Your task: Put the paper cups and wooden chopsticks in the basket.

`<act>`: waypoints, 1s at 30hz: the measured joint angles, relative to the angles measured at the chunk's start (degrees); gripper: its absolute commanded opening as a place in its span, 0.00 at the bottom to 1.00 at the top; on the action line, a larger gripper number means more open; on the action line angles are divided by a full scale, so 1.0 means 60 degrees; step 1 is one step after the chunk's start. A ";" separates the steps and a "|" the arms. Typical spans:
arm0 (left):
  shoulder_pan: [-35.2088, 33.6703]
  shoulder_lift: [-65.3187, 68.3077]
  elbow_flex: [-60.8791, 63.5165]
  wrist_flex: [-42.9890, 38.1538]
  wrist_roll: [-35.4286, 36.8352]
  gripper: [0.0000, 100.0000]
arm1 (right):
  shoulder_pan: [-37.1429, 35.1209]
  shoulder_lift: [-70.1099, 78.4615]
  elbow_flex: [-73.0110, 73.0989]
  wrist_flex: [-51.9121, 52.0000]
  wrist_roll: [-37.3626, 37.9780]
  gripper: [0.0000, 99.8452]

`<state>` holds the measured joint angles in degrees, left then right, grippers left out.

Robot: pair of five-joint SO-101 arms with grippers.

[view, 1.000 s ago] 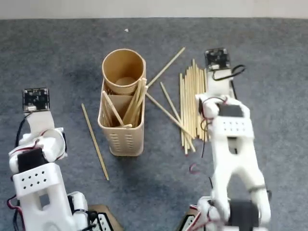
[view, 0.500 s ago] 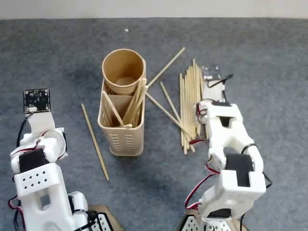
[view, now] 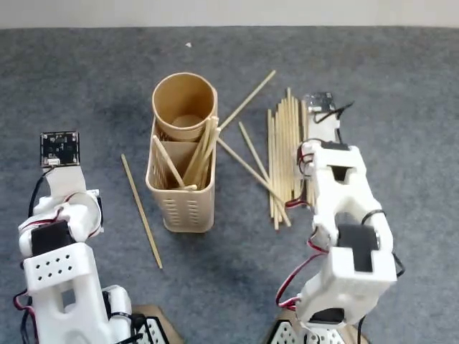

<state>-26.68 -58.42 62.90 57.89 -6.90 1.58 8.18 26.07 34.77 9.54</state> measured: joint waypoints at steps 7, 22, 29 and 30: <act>0.0044 0.0000 0.0000 0.0000 0.0000 0.09 | -0.0044 -0.4366 0.0000 0.0015 -0.0791 0.01; 0.0366 0.0000 0.0044 0.0000 0.0000 0.09 | -0.3927 -0.7868 -0.2154 0.0469 -0.2022 0.01; 0.0396 0.0000 0.0044 0.0000 0.0000 0.09 | -0.5832 -0.7912 -0.2212 0.0322 -0.2330 0.01; 0.0396 0.0000 0.0044 0.0000 0.0000 0.09 | -0.6037 -0.7985 -0.1993 0.0117 -0.2344 0.01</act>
<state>-24.31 -58.42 63.16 57.89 -6.90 -34.64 -39.74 14.11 35.47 -4.53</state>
